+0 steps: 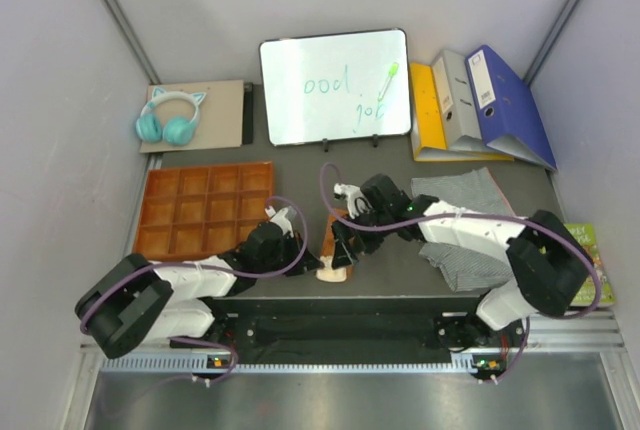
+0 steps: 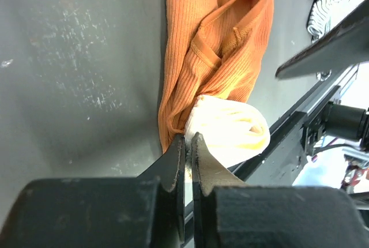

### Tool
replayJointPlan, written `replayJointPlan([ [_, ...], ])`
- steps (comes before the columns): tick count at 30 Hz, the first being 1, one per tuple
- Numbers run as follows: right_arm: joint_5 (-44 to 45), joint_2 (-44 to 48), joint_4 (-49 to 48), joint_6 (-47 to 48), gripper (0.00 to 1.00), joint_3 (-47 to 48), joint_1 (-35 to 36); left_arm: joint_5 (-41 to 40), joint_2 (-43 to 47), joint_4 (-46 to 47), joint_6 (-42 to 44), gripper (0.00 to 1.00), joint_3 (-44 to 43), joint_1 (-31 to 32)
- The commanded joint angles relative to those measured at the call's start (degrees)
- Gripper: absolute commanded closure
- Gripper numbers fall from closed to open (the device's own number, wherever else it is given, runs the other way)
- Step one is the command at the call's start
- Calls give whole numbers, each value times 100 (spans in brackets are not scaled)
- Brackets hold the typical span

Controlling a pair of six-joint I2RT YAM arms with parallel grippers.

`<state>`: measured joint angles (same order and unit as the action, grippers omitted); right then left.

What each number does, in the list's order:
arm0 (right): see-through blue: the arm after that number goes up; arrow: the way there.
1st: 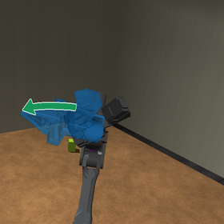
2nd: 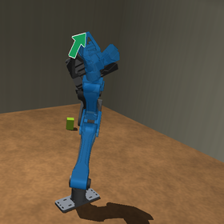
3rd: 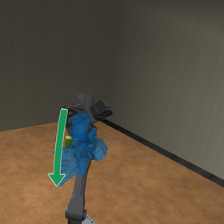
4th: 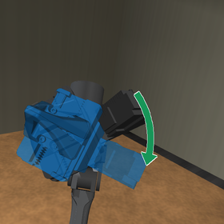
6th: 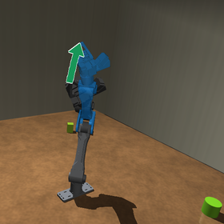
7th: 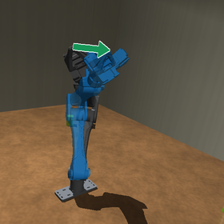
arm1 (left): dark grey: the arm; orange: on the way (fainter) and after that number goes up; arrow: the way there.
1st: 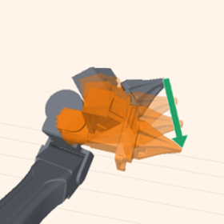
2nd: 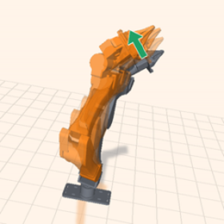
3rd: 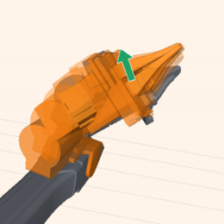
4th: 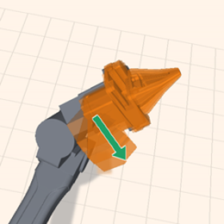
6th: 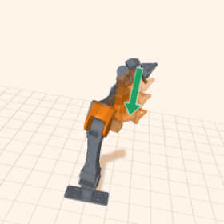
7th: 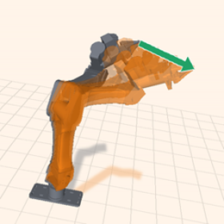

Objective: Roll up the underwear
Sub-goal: Roll the underwear to the center of the board.

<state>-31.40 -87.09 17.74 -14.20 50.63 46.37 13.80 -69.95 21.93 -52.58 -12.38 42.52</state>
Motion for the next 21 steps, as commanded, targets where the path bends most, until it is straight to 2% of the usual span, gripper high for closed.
replayJointPlan([
  [1, 574, 420, -901, -1198, 10, -913, -14, -563, -282, -392, -235, 100, -124, -16],
  [2, 617, 490, -1426, -1556, 10, -1315, -14, -572, -299, -383, -288, 100, -133, -7],
  [7, 828, 833, -2502, -2183, 10, -2100, -14, -598, -326, -348, -446, 100, -124, -16],
  [17, 1074, 307, -3127, -2368, 16, -2303, 144, -598, -335, -313, -596, 100, -124, -7],
  [21, 1276, 9, -3066, -2412, 24, -2198, 399, -598, -326, -304, -648, 100, -115, 2],
])
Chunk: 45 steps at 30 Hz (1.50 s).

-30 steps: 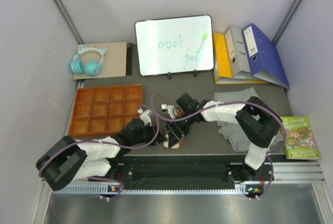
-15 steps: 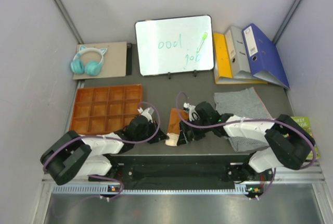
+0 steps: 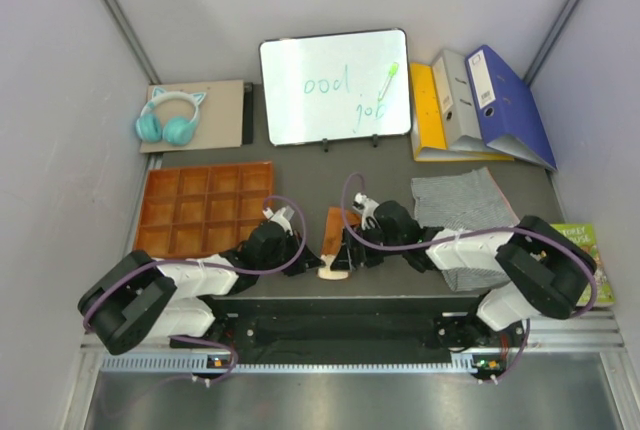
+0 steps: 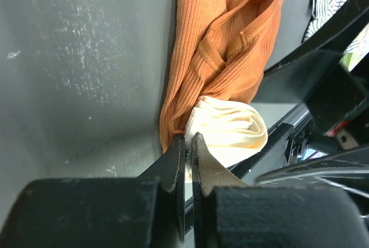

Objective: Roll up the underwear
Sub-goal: Roll the underwear to the center of the board.

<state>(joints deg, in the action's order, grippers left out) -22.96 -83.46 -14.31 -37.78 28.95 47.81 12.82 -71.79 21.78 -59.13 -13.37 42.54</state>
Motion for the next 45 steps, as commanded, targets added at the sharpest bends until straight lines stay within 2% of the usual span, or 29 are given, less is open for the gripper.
replayJointPlan([
  [1, 616, -390, 226, -71, 26, 40, 298, -508, -116, -288, -2, 100, -17, -1],
  [5, 977, -505, 805, -107, 43, 120, 352, -543, -81, -332, -19, 100, -17, -1],
  [7, 1091, -496, 903, -98, 47, 102, 343, -570, -63, -341, -28, 100, -34, -1],
  [8, 1135, -496, 990, -107, 58, 102, 343, -553, -55, -341, -37, 100, -78, -1],
  [10, 1223, -504, 1070, -89, 71, 120, 343, -526, -54, -324, -19, 100, -122, -1],
  [11, 1276, -522, 1227, -89, 86, 146, 343, -500, -46, -341, -2, 98, -192, -1],
  [12, 1320, -539, 1324, -81, 92, 181, 343, -500, 7, -385, 24, 87, -219, -1],
  [14, 1452, -619, 1570, -2, 100, 321, 334, -508, 94, -446, 42, 77, -289, -1],
  [15, 1478, -645, 1676, 25, 100, 374, 299, -552, 191, -473, 68, 65, -307, -1],
  [19, 1277, -707, 1703, 192, 100, 366, 115, -702, 420, -745, 156, 48, -316, -9],
  [22, 1119, -768, 1782, 341, 100, 445, 62, -711, 455, -737, 200, 42, -246, -18],
  [28, 829, -1058, 1756, 464, 100, 585, 27, -404, 69, 18, 174, 41, -114, -9],
  [31, 723, -1172, 1756, 482, 100, 594, 0, -342, -168, 256, 139, 46, -79, -1],
  [37, 574, -1225, 1790, 543, 100, 691, -44, -52, -476, 880, 60, 69, 53, -1],
  [38, 582, -1225, 1904, 561, 100, 769, -53, 9, -546, 907, 60, 75, 36, -1],
  [39, 582, -1208, 2018, 622, 100, 831, -61, 45, -581, 916, 51, 89, 27, -1],
  [40, 608, -1164, 2133, 657, 92, 893, -70, 71, -608, 881, 51, 97, -8, -1],
  [41, 626, -1120, 2282, 710, 83, 1050, -79, 80, -626, 802, 42, 100, -34, -9],
  [42, 704, -1059, 2692, 850, 73, 1147, -79, 176, -617, 723, 42, 100, -61, -1],
  [43, 766, -884, 2888, 947, 51, 1252, -79, 203, -591, 461, 60, 100, -131, -1],
  [45, 1002, -646, 3396, 1183, 33, 1499, -70, 151, -451, 48, 86, 100, -236, -9],
])
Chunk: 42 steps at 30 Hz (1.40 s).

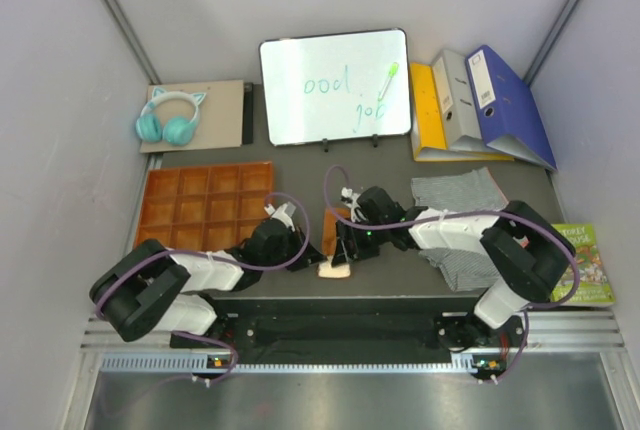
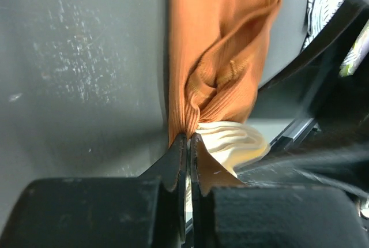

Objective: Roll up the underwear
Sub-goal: Roll the underwear to the center of the board.

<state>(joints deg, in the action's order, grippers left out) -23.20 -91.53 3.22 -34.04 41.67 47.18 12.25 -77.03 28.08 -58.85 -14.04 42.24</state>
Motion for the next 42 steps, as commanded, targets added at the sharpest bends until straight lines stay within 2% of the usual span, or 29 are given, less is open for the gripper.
replayJointPlan([
  [1, 1072, 318, 1742, 872, 24, 280, -7, 190, 118, -1071, 67, 100, -291, 21],
  [6, 1737, 1312, 1665, 1250, 20, 167, 230, 304, 215, -1928, 75, 100, -608, -5],
  [9, 2536, 1619, 1296, 1382, 20, -62, 844, 436, 145, -2183, 93, 100, -766, -58],
  [17, 3963, 1981, 162, 1760, 32, -537, 2505, 708, -215, -2614, 356, 100, -1065, -269],
  [24, 5026, 1937, -453, 2217, 40, -730, 3121, 1033, -479, -2632, 436, 100, -1188, -418],
  [27, 4913, 1849, -770, 2358, 41, -809, 3148, 1183, -602, -2588, 418, 100, -1223, -471],
  [42, 4526, 1234, -973, 2736, 48, -731, 3254, 1491, -857, -2614, 445, 100, -1294, -603],
])
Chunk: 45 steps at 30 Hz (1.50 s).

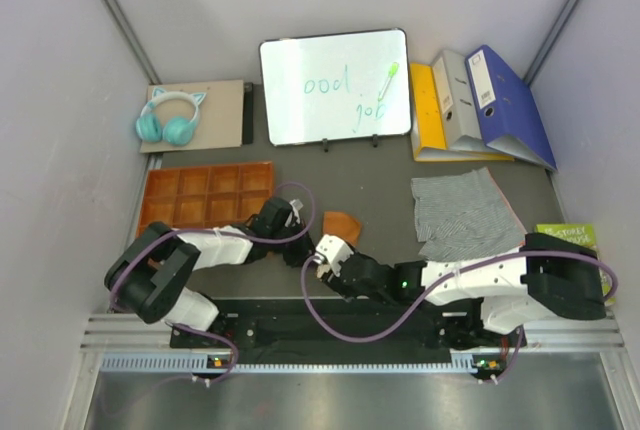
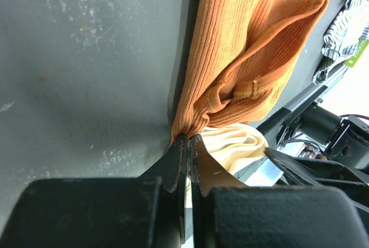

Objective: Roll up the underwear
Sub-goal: Roll the underwear to the center of the board.

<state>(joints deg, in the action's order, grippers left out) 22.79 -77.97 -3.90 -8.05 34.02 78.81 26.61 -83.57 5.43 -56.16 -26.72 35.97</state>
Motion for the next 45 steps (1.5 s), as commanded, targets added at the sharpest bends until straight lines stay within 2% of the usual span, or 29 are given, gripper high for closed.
replayJointPlan([
  [1, -90, -217, -252, 155, 48, 43, 91, 90, -230, -350, 184, 100, -35, 7],
  [14, 217, -1167, -120, 94, 50, 245, 91, 257, -458, -464, 299, 100, -228, -37],
  [18, 200, -1299, 117, 67, 70, 351, 91, 354, -406, -367, 308, 100, -237, -54],
  [19, 156, -1264, 152, 58, 72, 377, 82, 354, -327, -367, 325, 100, -246, -63],
  [23, -353, -1045, 538, -20, 80, 474, 39, 187, 68, -525, 378, 86, -377, -90],
  [24, -476, -1010, 609, -38, 81, 509, 4, 143, 217, -769, 404, 78, -421, -98],
  [27, -985, -948, 828, -56, 83, 623, -163, 29, 507, -956, 501, 63, -492, -151],
  [31, -1582, -956, 988, -47, 85, 799, -383, -68, 833, -1272, 615, 51, -422, -213],
  [39, -2858, -1070, 1330, 23, 86, 1168, -998, -376, 1719, -1598, 756, 48, -185, -301],
  [45, -3972, -1281, 1427, 32, 86, 1344, -1376, -394, 2406, -871, 712, 49, 377, -283],
])
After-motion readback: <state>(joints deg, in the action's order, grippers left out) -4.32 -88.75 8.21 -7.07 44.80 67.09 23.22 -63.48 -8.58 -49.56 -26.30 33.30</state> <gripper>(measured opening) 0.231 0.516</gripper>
